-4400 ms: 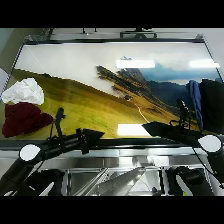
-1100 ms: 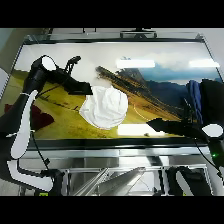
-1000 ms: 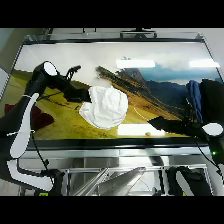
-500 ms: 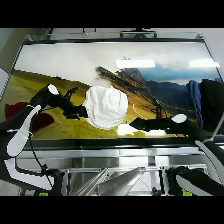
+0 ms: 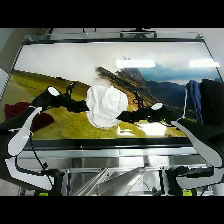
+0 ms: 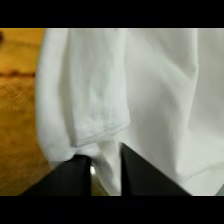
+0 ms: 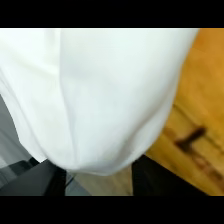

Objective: Fold the shirts.

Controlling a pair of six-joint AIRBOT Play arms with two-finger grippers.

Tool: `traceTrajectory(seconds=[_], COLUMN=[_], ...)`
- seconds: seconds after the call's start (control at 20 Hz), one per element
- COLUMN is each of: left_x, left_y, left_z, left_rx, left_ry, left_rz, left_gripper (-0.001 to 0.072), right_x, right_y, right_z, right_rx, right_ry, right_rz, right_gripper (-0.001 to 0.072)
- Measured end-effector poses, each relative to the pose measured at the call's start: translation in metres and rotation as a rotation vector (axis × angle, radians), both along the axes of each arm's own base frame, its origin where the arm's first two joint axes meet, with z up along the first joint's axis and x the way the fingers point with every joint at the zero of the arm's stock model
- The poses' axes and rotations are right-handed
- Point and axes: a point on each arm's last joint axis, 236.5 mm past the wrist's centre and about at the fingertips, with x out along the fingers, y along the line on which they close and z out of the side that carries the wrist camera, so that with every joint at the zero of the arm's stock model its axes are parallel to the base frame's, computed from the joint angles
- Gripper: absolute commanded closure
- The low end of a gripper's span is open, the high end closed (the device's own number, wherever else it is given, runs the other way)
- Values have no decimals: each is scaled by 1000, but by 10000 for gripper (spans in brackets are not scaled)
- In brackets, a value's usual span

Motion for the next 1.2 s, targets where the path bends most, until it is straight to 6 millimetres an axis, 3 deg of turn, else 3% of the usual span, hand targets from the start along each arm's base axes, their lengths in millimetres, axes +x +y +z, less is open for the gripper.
traceTrajectory(seconds=[0.05,0.2,0.3,0.4,0.45,0.55,0.7,0.8,0.9,0.95,1.05,1.15,1.2], left_x=[1,3,4,12,15,20,10,-17,-62,-87,-129,-152,-153], left_y=[-2,-5,-11,-20,-24,-34,-46,-51,-54,-56,-56,-54,-51], left_z=[1,5,19,51,72,137,274,375,460,494,544,564,562], left_rx=[-8,-25,-73,-147,-184,-283,-465,-579,-643,-660,-671,-640,-613], left_ry=[-4,-9,-14,-50,-76,-173,-417,-623,-821,-915,-1069,-1160,-1167], left_rz=[2,3,-14,-31,-47,-93,-164,-217,-285,-313,-342,-331,-306], left_gripper=[681,682,684,684,684,685,685,685,684,684,683,682,682], right_x=[3,10,13,21,27,40,41,16,-27,-47,-85,-107,-106], right_y=[1,7,11,11,9,-2,-33,-53,-65,-69,-73,-77,-79], right_z=[-2,5,20,55,84,159,299,391,467,495,534,550,549], right_rx=[-5,15,46,98,136,217,313,337,339,340,335,304,279], right_ry=[-3,-15,-42,-94,-141,-279,-579,-808,-1022,-1108,-1242,-1319,-1328], right_rz=[3,12,40,67,76,78,49,39,36,31,24,22,16], right_gripper=[679,690,691,691,691,690,690,690,690,690,690,689,690])
